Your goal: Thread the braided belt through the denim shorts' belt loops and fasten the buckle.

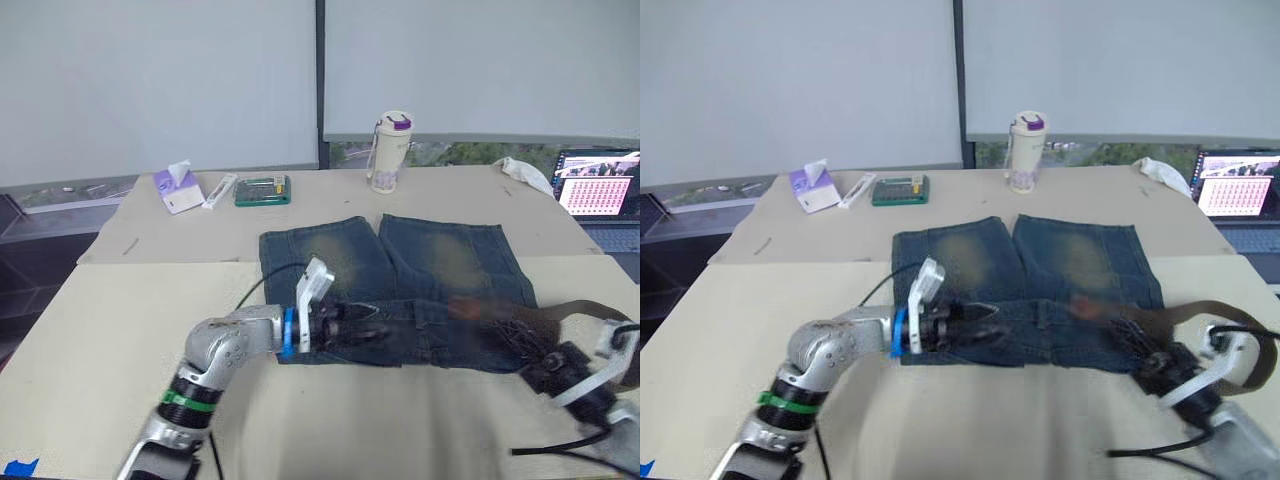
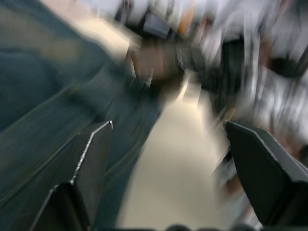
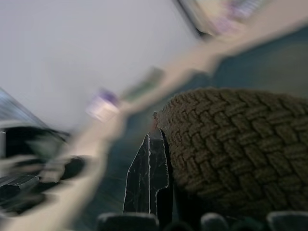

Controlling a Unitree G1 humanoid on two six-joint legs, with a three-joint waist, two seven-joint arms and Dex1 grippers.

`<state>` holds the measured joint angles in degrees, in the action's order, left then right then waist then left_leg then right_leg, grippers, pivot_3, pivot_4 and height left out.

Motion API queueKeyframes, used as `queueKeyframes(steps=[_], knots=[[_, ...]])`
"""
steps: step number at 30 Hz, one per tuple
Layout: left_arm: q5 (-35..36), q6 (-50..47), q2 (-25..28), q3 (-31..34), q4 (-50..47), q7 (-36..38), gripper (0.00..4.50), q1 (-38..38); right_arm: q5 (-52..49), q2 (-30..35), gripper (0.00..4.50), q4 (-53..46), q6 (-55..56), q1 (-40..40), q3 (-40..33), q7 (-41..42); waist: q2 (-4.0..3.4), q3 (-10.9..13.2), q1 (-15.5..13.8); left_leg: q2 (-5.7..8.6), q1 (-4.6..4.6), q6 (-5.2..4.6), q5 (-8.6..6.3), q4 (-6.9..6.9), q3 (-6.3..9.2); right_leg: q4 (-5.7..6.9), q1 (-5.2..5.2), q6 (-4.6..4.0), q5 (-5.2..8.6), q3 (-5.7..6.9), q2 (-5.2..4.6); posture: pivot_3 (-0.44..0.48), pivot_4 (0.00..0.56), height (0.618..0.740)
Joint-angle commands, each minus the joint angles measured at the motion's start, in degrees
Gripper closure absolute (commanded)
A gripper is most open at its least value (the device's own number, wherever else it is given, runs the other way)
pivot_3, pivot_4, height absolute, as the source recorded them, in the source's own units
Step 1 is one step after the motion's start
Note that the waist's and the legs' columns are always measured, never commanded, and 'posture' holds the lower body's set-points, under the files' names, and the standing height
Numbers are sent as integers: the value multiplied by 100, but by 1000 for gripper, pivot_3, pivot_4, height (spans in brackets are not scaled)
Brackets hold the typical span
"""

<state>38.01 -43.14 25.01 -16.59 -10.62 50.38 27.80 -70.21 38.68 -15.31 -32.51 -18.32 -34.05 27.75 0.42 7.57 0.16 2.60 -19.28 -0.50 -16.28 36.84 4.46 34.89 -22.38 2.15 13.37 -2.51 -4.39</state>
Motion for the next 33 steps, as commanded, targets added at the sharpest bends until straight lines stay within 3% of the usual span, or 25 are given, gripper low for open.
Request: queueKeyframes(steps=[1, 6, 11, 22, 33], knots=[[-649, 1054, 759, -8, -192, 1037, 710, -29, 297, 755, 4500, 1024, -307, 231, -526, 469, -2, 3, 9, -3, 0, -1, -1, -2, -2, -1, 0, -2, 1, -1, 1, 0, 150, 740], [-825, 1680, 1006, 363, 25, 1365, 710, 80, 667, 1274, 4500, 1759, -666, 590, -504, 861, -1, 7, 9, -34, -1, -6, -3, -2, -5, -4, 2, 24, 27, 6, 11, 0, 150, 740], [-657, 1625, 641, 675, 4, 1202, 710, 459, 1075, 1584, 4500, 2404, -1008, 1210, -213, 1299, 5, 11, -15, -30, -3, -6, -3, 5, -4, -3, 6, 31, 24, 7, 6, 0, 150, 740], [-917, 1663, 167, 333, 31, 1404, 710, 922, 2084, 1783, 4500, 3347, -1309, 2216, 228, 1578, 4, 11, 15, -29, -1, -7, -3, 6, -4, 2, 8, 10, 10, 6, 7, 0, 150, 740], [-1632, 1951, 135, 77, 402, 1290, 710, 1078, 2654, 1903, 4500, 3671, -1445, 2548, 315, 2000, 3, 11, 27, -27, 0, -7, -3, 7, -3, 4, 8, 10, 9, 7, 7, 0, 150, 740]])
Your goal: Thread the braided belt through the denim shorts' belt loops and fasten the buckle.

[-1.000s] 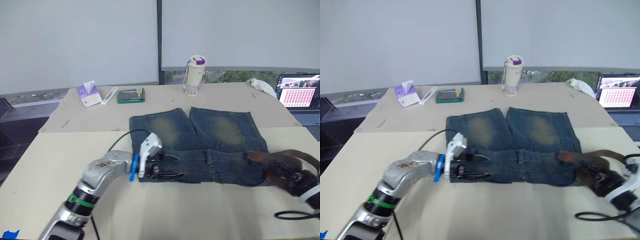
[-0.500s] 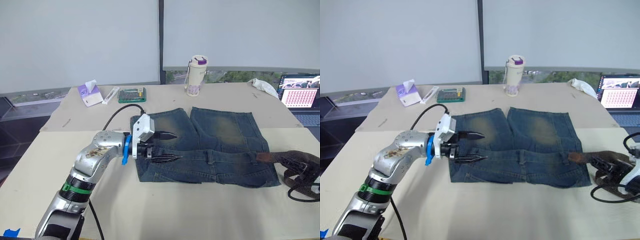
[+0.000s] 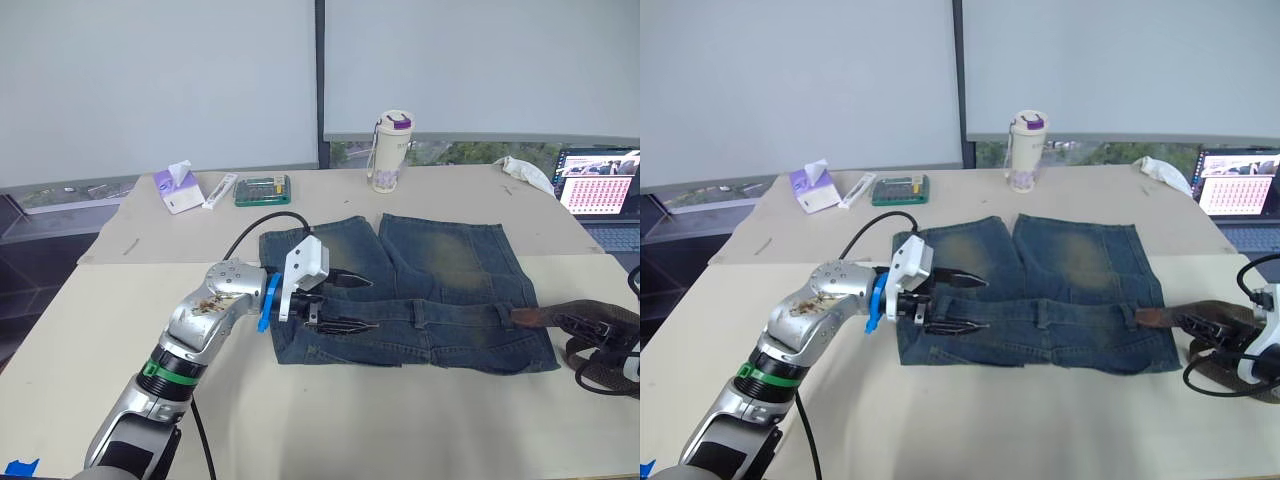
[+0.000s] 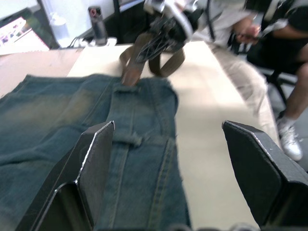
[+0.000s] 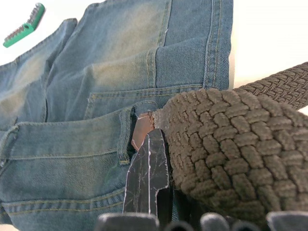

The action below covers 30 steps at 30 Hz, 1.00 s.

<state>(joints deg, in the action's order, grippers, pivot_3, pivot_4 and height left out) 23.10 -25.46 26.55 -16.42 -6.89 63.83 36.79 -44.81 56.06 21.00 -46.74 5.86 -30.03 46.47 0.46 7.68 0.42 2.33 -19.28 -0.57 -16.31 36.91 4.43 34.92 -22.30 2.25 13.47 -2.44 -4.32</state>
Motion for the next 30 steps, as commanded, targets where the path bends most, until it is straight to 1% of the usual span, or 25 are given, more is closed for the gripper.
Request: queueKeyframes(steps=[1, 11, 17, 22, 26, 29, 30], knots=[[-142, 178, -38, 72, 43, -47, 710, 192, 139, 168, 4500, 60, -48, 160, -96, 148, 0, 0, 1, 0, -1, 0, 0, 0, 0, -1, 0, 0, 0, 0, 0, 0, 150, 740], [-231, 358, -186, 102, 271, 67, 710, 322, 545, 109, 4500, 312, -7, 517, 51, 260, -1, -1, 22, 0, 0, 0, 0, 0, 1, 1, 0, 0, -1, 0, -1, 0, 150, 740], [-270, 460, -242, 117, 422, 162, 710, 389, 788, 206, 4500, 457, -40, 658, 284, 598, -3, -2, 22, 0, 0, 0, 0, 1, 1, 3, -1, -1, -1, 0, -2, 0, 150, 740], [-271, 588, -360, 145, 713, 164, 710, 482, 829, 80, 4500, 323, -205, 708, 581, 886, -3, -2, 24, 0, 0, 0, 0, 2, 1, 3, 0, -1, -2, 1, -2, 0, 150, 740], [-446, 884, -594, 174, 1406, 66, 710, 746, 820, -132, 4500, 269, -359, 921, 863, 1010, -2, -1, 32, 0, 1, 0, 0, 5, 3, 4, 0, -1, -2, 3, 1, 0, 150, 740], [-446, 973, -983, 251, 1891, -150, 710, 934, 828, -291, 4500, 441, -409, 1117, 902, 1019, -3, -2, 31, 0, 1, 0, 0, 5, 4, 7, 0, -1, -2, 3, 0, 0, 150, 740], [-418, 907, -1188, 227, 2026, -207, 710, 955, 811, -368, 4500, 535, -407, 1171, 897, 1058, -3, -2, 29, 0, 0, 0, 0, 6, 5, 6, -1, -1, -3, 4, 0, 0, 150, 740]])
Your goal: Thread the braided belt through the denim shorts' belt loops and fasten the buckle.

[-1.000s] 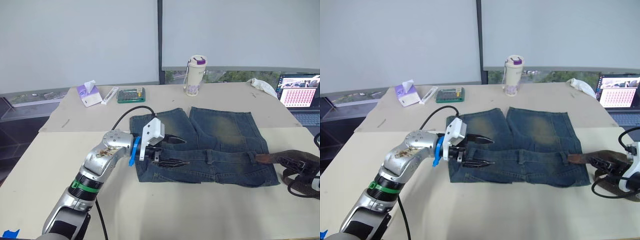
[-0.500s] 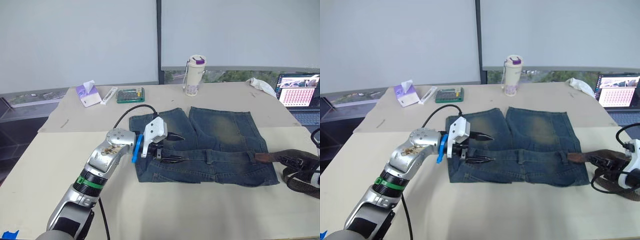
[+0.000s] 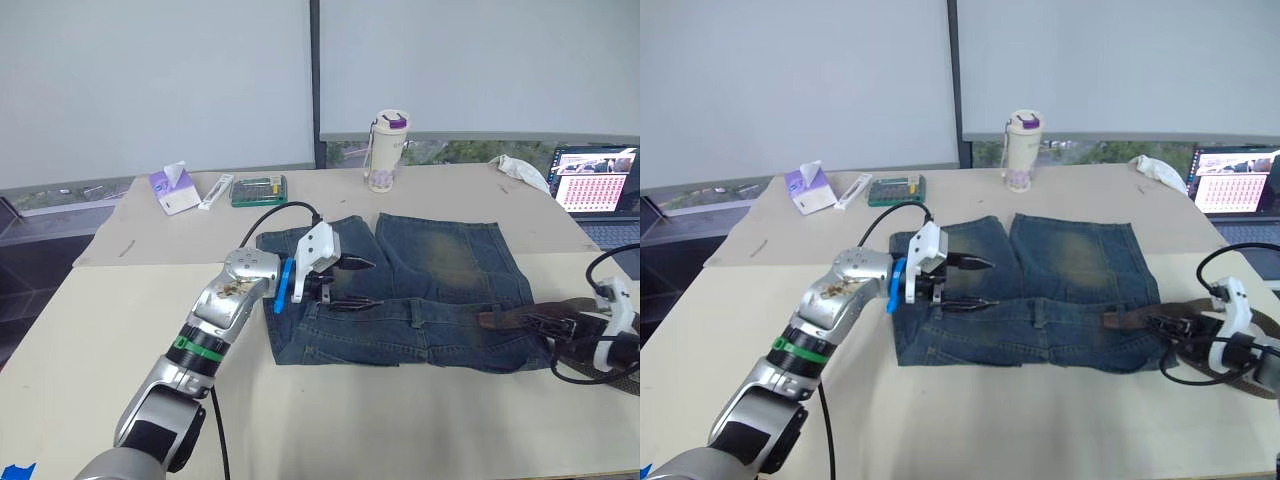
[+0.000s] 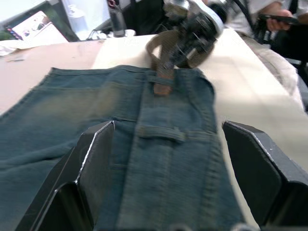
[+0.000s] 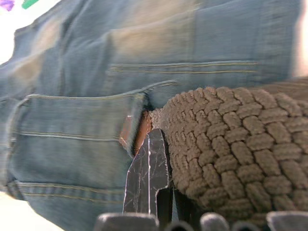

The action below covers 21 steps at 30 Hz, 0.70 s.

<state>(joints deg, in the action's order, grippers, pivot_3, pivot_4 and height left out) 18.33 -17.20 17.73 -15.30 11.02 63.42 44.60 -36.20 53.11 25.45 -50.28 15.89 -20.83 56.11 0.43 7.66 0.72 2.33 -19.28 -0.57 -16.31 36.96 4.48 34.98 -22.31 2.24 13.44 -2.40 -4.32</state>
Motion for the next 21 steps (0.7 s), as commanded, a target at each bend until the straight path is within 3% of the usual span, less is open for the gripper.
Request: queueKeyframes(steps=[1, 8, 16, 21], knots=[[70, 37, -435, 105, 324, -177, 710, 181, -56, -131, 4500, 146, -54, 204, -29, 116, 0, 0, -6, 2, 0, 0, 0, 0, 0, 0, 0, 0, -1, -1, -2, 0, 150, 740], [73, -430, -1137, -116, 341, -373, 710, -41, -366, -532, 4500, 216, -248, 293, -241, 336, 0, 0, -11, 5, -2, 0, 0, 5, 2, 0, 0, 4, -4, -2, -5, 0, 150, 740], [319, -1281, -1595, 56, 319, -806, 710, -424, -1561, -1322, 4500, -450, -856, -146, -1138, 453, -2, -1, 30, -5, 1, -3, -1, 3, 5, 7, 0, 3, -4, -4, 5, 0, 150, 740], [733, -1785, -1826, 396, 314, -995, 710, -523, -2062, -1828, 4500, -1155, -1104, -470, -1284, 261, -8, -5, 17, -5, 1, -2, -2, 3, 7, 7, -2, 3, -5, -4, 4, 0, 150, 740]])
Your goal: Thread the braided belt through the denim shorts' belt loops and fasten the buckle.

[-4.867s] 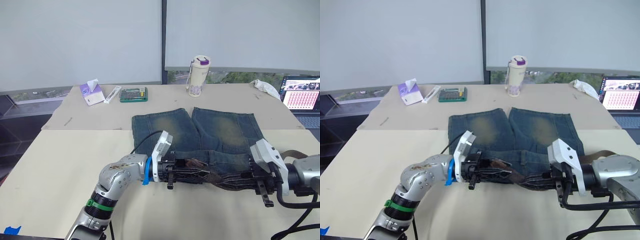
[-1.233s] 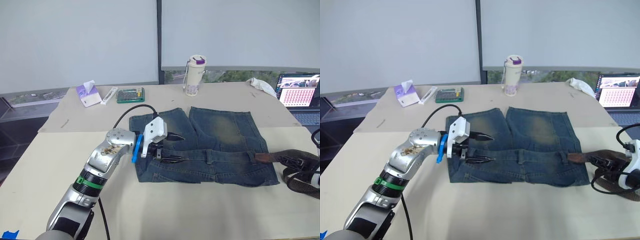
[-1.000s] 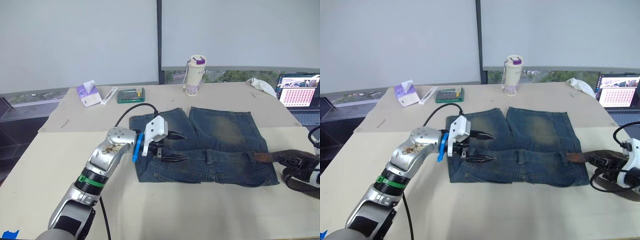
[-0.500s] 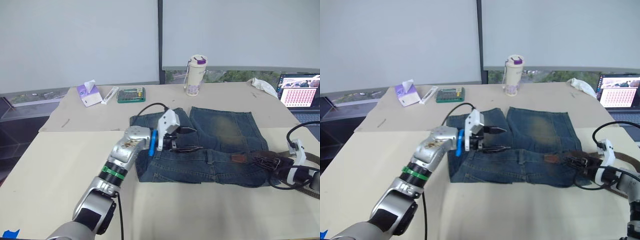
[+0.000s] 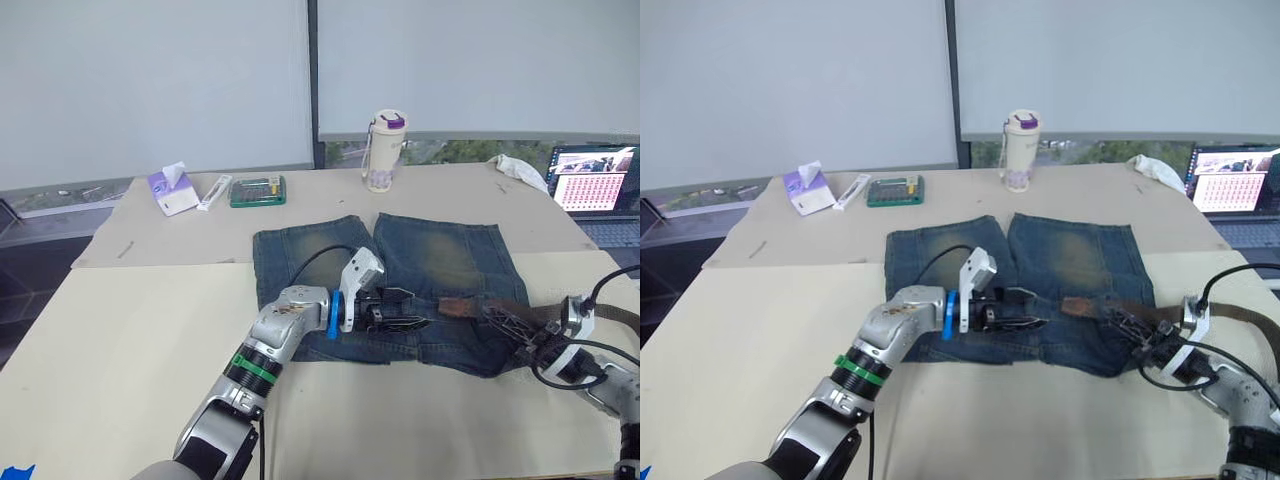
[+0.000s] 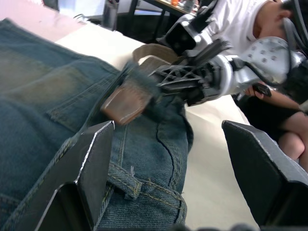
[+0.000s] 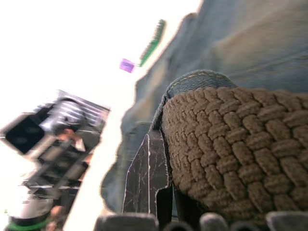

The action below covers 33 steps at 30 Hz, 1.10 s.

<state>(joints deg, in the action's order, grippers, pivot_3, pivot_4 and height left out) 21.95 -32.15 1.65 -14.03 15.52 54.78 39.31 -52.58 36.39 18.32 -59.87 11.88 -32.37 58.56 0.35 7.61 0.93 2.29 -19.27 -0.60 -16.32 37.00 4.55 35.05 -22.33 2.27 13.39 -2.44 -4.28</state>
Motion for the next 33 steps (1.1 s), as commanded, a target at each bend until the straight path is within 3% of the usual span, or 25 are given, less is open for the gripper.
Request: queueKeyframes(steps=[1, 10, 15, 23, 33], knots=[[465, -429, -273, 344, -151, -185, 710, 0, -531, -260, 4500, -595, -196, -118, -136, -46, 0, 0, -14, 1, -1, 0, 0, 0, 1, 0, 0, 0, 0, 0, -2, 0, 150, 740], [761, -998, -647, 402, 13, -366, 710, 29, -1040, -619, 4500, -1310, -215, -344, -80, -207, -2, -1, -13, 5, 0, 0, 0, 1, 0, 0, 0, 2, 0, 2, -2, 0, 150, 740], [727, -967, -563, 517, 145, -452, 710, 88, -1194, -796, 4500, -1487, -143, -348, -29, -346, -3, -2, 3, 9, 0, 0, 0, 1, -2, 0, 0, 1, 0, 0, -1, 0, 150, 740], [1104, -973, -797, 1249, 106, -1074, 710, 133, -1407, -870, 4500, -1583, -83, -415, -116, -402, -2, -1, -13, 8, -1, 0, 0, 1, -1, -2, -1, 1, 0, 1, -5, 0, 150, 740], [1059, -1202, -736, 629, -180, -691, 710, -59, -1529, -940, 4500, -1798, -32, -377, 27, -619, -4, -2, -17, 15, -1, 1, 0, 1, -1, 0, -1, 2, 0, 1, -6, 0, 150, 740]])
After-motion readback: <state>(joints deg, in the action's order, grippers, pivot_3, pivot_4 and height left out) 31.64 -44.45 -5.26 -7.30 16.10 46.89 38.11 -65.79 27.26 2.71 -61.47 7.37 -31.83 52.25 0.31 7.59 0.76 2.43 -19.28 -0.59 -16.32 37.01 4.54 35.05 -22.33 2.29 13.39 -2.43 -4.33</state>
